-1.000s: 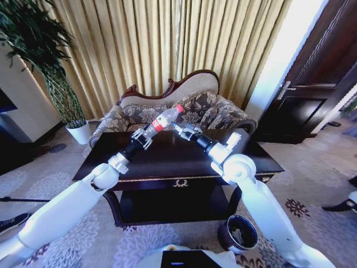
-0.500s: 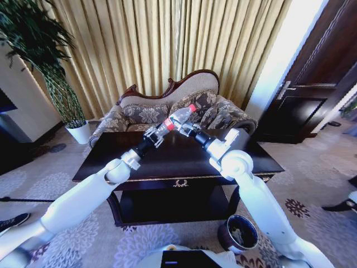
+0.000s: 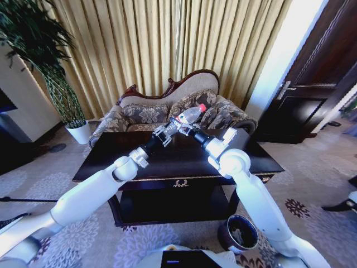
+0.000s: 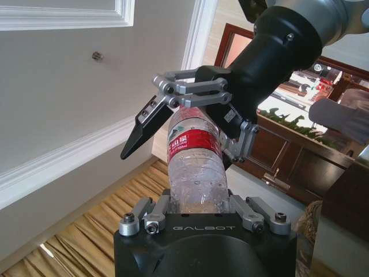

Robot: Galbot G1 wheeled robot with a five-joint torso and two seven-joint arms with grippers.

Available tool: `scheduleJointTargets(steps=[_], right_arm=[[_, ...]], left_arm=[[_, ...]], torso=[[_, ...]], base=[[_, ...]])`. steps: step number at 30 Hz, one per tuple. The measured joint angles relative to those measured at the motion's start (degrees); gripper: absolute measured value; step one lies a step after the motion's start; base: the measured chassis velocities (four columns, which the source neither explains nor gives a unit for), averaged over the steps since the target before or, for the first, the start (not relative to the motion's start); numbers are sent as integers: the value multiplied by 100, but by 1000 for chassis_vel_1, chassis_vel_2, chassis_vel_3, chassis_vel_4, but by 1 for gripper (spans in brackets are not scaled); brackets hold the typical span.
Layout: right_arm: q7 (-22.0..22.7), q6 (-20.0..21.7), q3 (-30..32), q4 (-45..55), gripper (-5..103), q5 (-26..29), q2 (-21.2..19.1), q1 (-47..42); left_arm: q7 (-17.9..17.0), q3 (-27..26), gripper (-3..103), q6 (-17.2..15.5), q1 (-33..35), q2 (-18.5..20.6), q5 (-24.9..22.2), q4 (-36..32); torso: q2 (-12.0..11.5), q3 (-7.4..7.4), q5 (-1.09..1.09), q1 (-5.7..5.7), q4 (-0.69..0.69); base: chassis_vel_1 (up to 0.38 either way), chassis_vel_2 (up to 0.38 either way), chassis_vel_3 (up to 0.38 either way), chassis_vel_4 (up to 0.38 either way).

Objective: Move to the front of the table and place the trash on the table into the trash bin.

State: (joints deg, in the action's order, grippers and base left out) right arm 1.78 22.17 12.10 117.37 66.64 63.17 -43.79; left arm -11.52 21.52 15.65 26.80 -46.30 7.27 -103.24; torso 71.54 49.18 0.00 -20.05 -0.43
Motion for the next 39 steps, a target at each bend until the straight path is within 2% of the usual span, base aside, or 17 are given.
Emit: scheduleJointTargets(steps=[7,10,15,18,20,21,24,25,26,27,29,30,32,33,34,38,39], right_arm=[[0,-7,2,-46,101,-19,-4,12],[5,-24,19,-57,86,-27,-7,3],[11,-38,35,-60,75,-29,-3,-10],[12,-52,48,-57,59,-30,-11,-40],[12,-54,52,-53,59,-30,-16,-50],[11,-56,65,-37,52,-29,-27,-72],[-12,-58,93,-17,46,-24,-40,-93],[-12,-58,93,-17,46,-24,-40,-93],[-18,-61,104,-14,42,-23,-41,-98],[-23,-63,111,-13,38,-20,-42,-99],[-28,-79,138,-28,32,-13,-44,-99],[-28,-79,138,-28,32,-13,-44,-99],[-30,-164,192,-95,29,10,-61,-85],[-30,-194,237,-146,26,19,-76,-72],[-40,-213,287,-202,24,31,-92,-53],[-40,-227,458,-378,24,11,-156,-7],[-40,-226,506,-434,24,5,-169,-3]], left_arm=[[13,53,32,-25,-15,9,11,-25],[12,68,32,-25,26,34,16,-48],[11,65,32,-18,44,36,77,-44],[11,59,32,-12,63,32,104,-26],[11,57,29,-12,67,32,110,-25],[17,55,34,-12,80,35,131,-22],[41,64,50,-12,92,47,148,-9],[41,64,50,-12,92,47,148,-9],[42,61,55,-14,93,48,148,2],[45,58,55,-14,95,48,148,8],[56,49,66,-14,102,38,148,43],[56,49,66,-14,102,38,148,43],[16,13,77,-15,105,18,140,90],[-11,-19,77,-14,105,6,131,105],[-20,-44,82,-14,106,-6,122,113],[-96,-147,97,-15,116,-20,87,116],[-154,-181,97,-15,123,-21,81,120]], torso=[[0,0,0,0,0],[0,0,0,1,0],[0,0,0,2,0],[0,0,0,2,0],[0,0,0,2,0],[0,0,0,2,0],[0,0,0,2,0],[0,0,0,2,0],[0,0,0,2,0],[0,0,0,2,0],[0,0,0,1,0],[0,0,0,1,0],[0,0,0,1,0],[0,0,0,2,1],[0,0,1,2,0],[0,0,-2,1,0],[0,0,3,1,-1]], base=[[0,0,0,0],[0,0,0,0],[0,0,0,0],[0,0,0,0],[0,0,0,0],[0,0,0,0],[0,0,0,0],[0,0,0,0],[0,0,0,0],[0,0,0,0],[0,0,0,0],[0,0,0,0],[0,0,0,0],[0,0,0,0],[0,0,0,0],[0,0,0,0],[0,0,0,0]])
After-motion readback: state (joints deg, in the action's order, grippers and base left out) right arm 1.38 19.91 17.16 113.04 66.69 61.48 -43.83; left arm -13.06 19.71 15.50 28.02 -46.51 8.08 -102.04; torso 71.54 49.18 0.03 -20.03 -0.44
